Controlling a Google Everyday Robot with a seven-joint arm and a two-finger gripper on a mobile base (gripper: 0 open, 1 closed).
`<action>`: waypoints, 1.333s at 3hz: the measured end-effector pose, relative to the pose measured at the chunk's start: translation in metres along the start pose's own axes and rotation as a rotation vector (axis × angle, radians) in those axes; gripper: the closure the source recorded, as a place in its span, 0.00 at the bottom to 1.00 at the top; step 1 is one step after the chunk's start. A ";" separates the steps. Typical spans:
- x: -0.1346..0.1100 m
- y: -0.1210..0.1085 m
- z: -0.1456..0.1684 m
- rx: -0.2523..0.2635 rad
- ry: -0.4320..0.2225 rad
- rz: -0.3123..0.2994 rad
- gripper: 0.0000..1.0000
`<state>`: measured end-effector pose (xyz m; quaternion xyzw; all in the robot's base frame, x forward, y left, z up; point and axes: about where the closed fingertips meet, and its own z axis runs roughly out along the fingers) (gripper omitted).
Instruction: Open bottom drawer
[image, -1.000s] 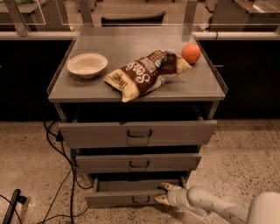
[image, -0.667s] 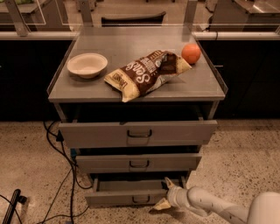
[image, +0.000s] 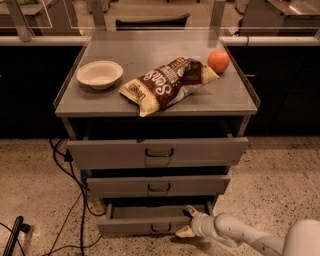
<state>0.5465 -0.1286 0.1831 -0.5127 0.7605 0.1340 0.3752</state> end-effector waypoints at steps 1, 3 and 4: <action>0.016 0.019 -0.020 -0.009 -0.023 0.013 0.47; 0.030 0.039 -0.047 -0.022 -0.039 0.026 0.93; 0.030 0.039 -0.047 -0.023 -0.039 0.026 0.69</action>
Offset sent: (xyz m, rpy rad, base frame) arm -0.1452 -0.0835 -0.0104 0.0982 0.0365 -0.0086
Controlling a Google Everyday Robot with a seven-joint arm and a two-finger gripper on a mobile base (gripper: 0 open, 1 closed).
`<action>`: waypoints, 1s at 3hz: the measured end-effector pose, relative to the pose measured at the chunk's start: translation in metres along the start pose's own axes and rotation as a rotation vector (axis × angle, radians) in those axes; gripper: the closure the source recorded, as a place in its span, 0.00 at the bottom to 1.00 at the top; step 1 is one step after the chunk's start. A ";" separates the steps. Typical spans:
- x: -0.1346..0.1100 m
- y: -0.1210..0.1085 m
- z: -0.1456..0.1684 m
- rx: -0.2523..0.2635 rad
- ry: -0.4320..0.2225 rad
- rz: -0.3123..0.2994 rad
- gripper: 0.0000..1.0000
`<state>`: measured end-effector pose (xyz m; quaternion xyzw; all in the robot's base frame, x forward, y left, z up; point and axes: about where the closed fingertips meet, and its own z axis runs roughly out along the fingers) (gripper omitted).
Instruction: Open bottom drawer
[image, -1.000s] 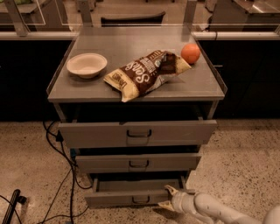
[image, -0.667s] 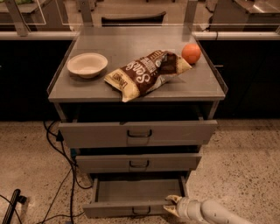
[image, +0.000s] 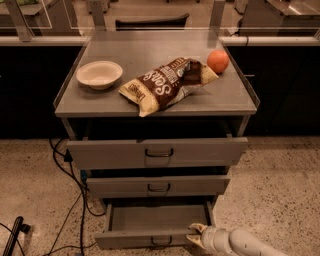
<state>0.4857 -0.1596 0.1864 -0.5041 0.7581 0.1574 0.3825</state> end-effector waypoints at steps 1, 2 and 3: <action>0.000 0.000 0.000 0.000 0.000 0.000 0.44; 0.000 0.000 0.000 0.000 0.000 0.000 0.21; 0.000 0.000 0.000 0.000 0.000 0.000 0.00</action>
Offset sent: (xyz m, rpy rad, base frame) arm 0.0000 0.0000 0.0000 0.0000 0.0000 0.0000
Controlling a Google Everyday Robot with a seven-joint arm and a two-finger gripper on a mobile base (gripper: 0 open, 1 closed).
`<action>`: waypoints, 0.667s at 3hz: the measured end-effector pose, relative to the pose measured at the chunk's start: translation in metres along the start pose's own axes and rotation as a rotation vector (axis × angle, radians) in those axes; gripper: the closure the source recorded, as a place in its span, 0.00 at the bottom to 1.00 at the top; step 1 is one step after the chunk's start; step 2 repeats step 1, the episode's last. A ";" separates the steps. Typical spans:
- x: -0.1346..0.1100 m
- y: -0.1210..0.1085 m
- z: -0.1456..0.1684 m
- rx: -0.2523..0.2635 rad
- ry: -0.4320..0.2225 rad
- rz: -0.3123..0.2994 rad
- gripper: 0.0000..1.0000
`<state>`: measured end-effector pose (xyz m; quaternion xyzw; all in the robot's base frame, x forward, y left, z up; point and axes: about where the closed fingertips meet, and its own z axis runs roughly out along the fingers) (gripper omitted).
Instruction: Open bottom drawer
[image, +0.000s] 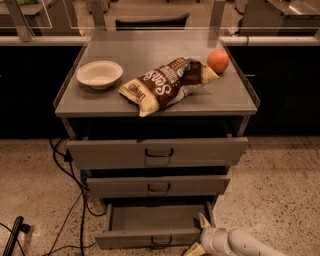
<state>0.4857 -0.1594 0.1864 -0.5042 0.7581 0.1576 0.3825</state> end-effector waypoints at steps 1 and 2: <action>0.000 0.000 0.000 0.000 0.000 0.000 0.00; 0.000 0.000 0.000 0.000 0.000 0.000 0.00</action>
Offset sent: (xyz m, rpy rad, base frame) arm 0.0000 0.0000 0.0000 0.0000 0.0000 0.0000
